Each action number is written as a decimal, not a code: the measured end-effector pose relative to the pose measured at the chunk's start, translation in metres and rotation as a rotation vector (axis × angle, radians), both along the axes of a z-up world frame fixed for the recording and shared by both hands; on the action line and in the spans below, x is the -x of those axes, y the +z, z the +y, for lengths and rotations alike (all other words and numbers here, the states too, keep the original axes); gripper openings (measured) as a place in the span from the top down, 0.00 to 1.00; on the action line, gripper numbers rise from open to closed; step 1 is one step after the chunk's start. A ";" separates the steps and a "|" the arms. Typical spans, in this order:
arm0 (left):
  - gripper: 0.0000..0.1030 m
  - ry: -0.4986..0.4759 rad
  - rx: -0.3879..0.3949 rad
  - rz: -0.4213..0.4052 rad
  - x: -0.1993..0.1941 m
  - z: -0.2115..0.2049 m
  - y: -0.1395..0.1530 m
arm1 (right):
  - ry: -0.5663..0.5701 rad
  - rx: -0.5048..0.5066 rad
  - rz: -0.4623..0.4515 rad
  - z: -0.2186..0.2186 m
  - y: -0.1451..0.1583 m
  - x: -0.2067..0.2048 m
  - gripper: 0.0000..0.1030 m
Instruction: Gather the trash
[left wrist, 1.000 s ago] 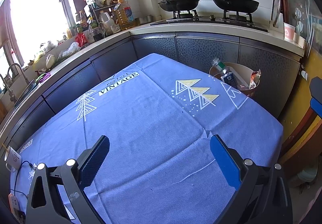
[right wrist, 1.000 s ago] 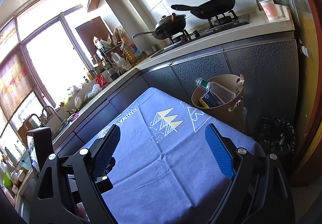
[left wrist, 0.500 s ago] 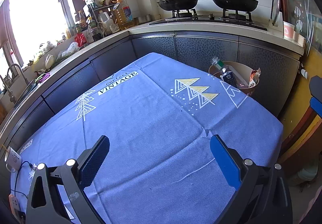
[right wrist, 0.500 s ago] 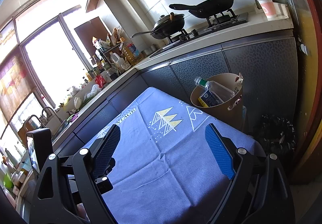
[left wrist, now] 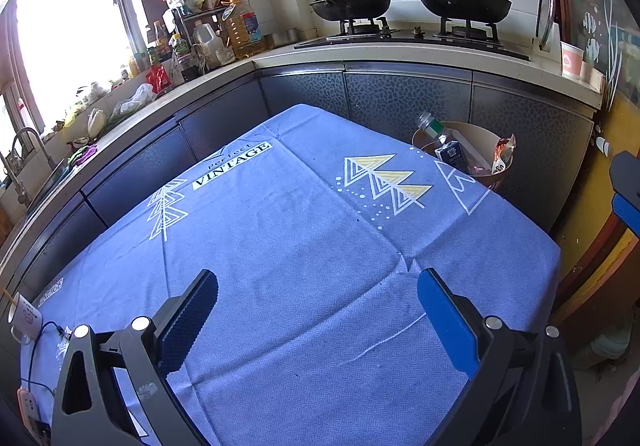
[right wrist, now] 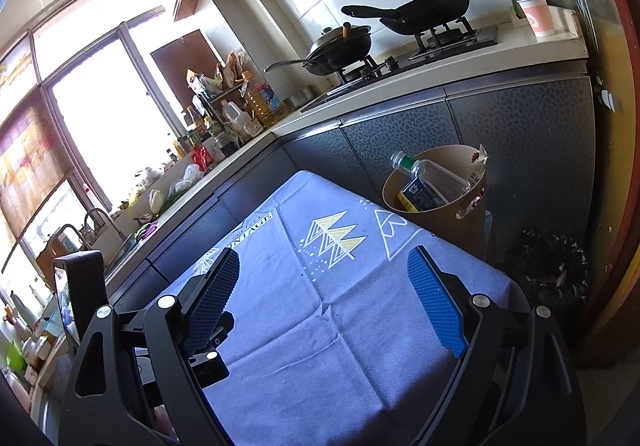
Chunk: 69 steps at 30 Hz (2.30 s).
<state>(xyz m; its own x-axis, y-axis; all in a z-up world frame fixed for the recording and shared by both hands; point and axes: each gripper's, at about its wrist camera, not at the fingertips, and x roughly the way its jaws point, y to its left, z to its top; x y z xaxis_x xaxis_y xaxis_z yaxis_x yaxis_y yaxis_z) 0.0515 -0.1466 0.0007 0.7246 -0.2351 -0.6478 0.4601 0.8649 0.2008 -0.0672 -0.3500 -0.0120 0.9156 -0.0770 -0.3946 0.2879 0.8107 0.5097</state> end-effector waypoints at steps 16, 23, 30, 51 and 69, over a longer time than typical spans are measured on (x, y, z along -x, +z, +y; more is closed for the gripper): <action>0.04 -0.034 0.018 0.040 -0.002 0.000 0.003 | 0.007 0.004 0.007 0.002 0.004 -0.003 0.18; 0.04 -0.035 0.017 0.040 -0.001 0.000 0.003 | 0.008 0.003 0.009 0.002 0.004 -0.003 0.18; 0.04 -0.038 0.014 0.045 -0.002 0.000 0.001 | 0.009 0.002 0.011 0.001 0.004 -0.004 0.18; 0.04 -0.038 0.001 0.064 -0.006 0.000 -0.006 | 0.006 -0.011 0.021 0.000 -0.005 -0.003 0.18; 0.04 -0.050 -0.011 0.064 -0.003 -0.004 -0.010 | -0.001 -0.019 0.029 0.000 -0.008 -0.003 0.18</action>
